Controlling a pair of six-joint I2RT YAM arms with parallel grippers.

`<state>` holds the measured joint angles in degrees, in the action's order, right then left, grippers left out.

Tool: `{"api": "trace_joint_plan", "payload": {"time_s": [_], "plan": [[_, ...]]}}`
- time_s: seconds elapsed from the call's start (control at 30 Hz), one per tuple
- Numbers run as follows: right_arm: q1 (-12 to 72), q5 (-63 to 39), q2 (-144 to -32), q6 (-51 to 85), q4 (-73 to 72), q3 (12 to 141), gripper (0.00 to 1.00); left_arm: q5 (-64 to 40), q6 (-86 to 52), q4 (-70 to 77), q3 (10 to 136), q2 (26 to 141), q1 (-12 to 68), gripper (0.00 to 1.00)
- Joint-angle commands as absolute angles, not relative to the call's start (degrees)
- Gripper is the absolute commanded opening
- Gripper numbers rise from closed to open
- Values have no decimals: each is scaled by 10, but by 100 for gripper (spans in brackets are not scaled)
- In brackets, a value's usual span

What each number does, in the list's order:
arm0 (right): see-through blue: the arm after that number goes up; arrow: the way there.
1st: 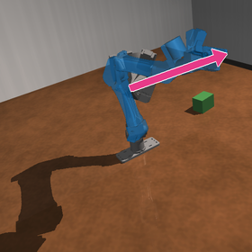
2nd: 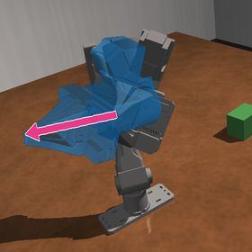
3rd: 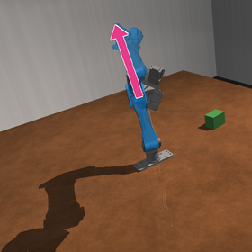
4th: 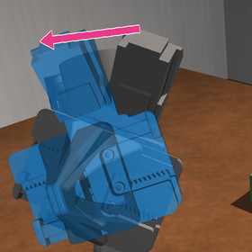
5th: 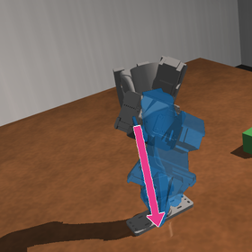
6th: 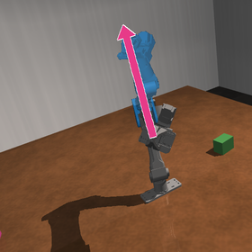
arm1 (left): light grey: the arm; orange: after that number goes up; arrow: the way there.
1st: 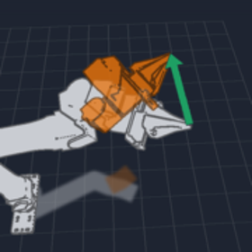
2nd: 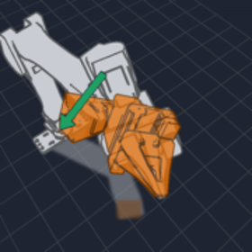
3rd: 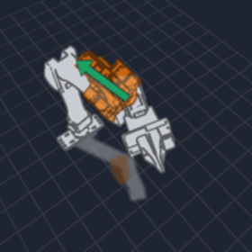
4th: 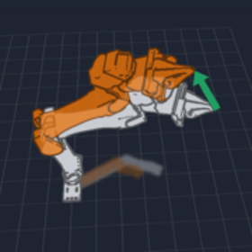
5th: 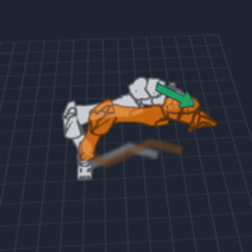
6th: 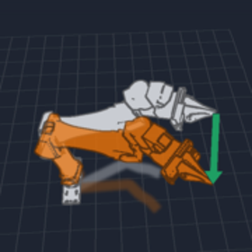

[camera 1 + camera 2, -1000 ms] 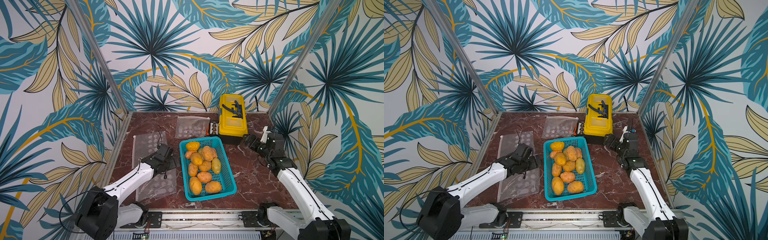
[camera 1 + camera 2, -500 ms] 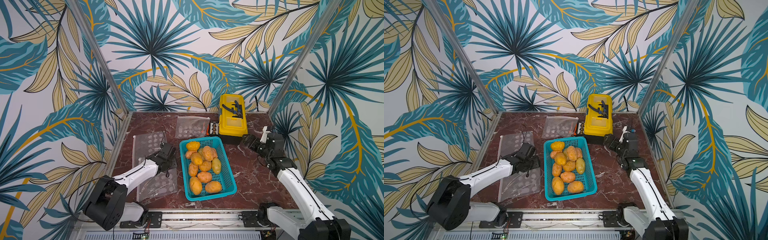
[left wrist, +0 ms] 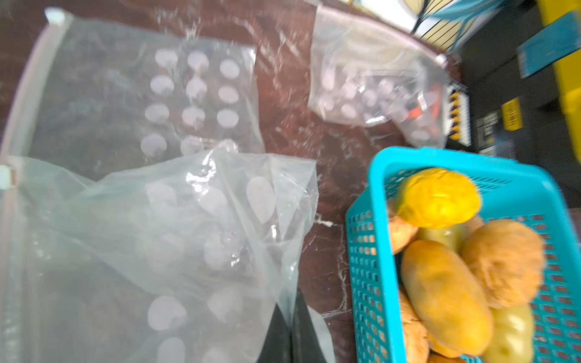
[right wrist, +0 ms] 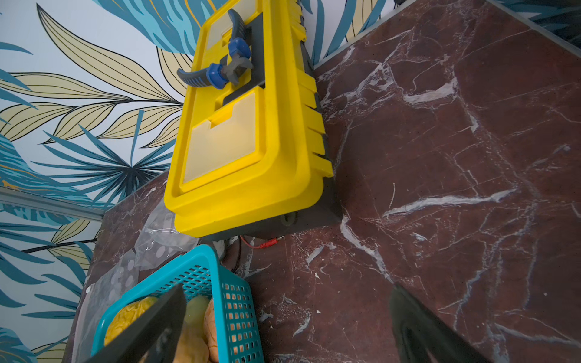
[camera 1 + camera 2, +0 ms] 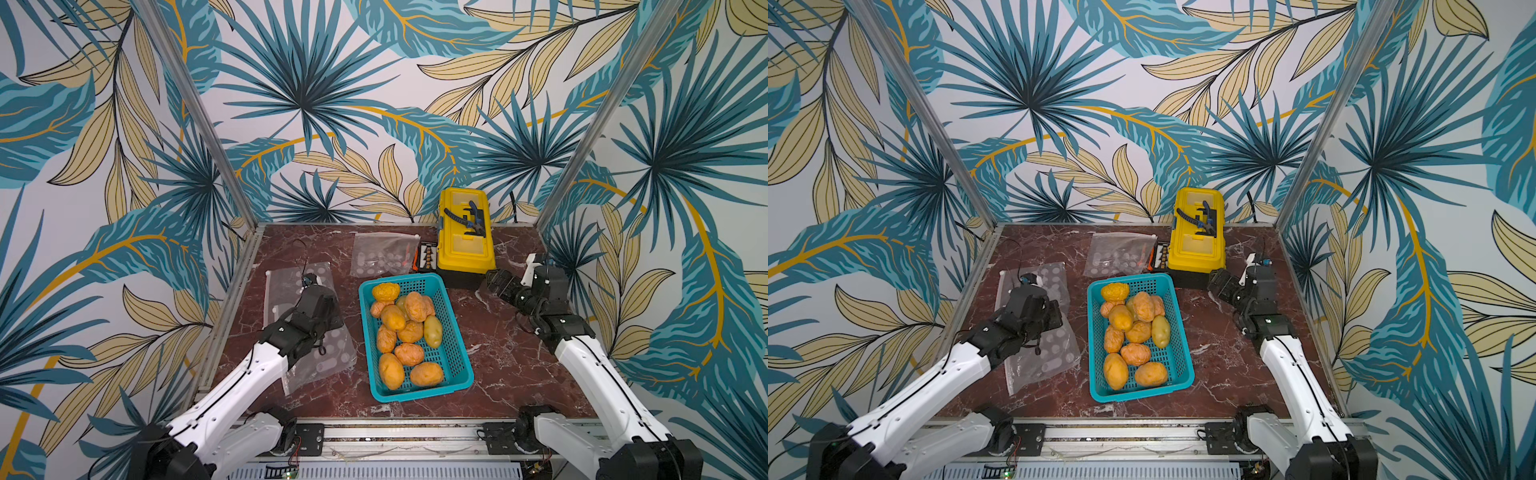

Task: Put the potatoes into a zipper bag and zip it
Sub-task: Pick up the zipper food storage bag at the center of the board.

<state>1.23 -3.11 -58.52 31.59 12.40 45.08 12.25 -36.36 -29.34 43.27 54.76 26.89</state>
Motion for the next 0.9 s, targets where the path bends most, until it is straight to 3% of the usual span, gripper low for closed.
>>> {"api": "trace_joint_plan", "payload": {"time_s": [0.0, 0.1, 0.3, 0.63, 0.87], "plan": [[15, -4, -561, 340, 136, 465, 99, 132, -283, -297, 469, 495, 280, 0], [15, 6, -545, 351, 138, 474, 100, 135, -248, -290, 492, 466, 293, 0], [15, -46, -563, 346, 163, 520, 100, -7, -104, -207, 519, 457, 304, 0], [15, -128, -579, 360, 136, 531, 100, -120, 325, -18, 404, 457, 399, 0], [15, -173, -573, 373, 143, 532, 100, -152, 390, 9, 378, 491, 404, 0]]}}
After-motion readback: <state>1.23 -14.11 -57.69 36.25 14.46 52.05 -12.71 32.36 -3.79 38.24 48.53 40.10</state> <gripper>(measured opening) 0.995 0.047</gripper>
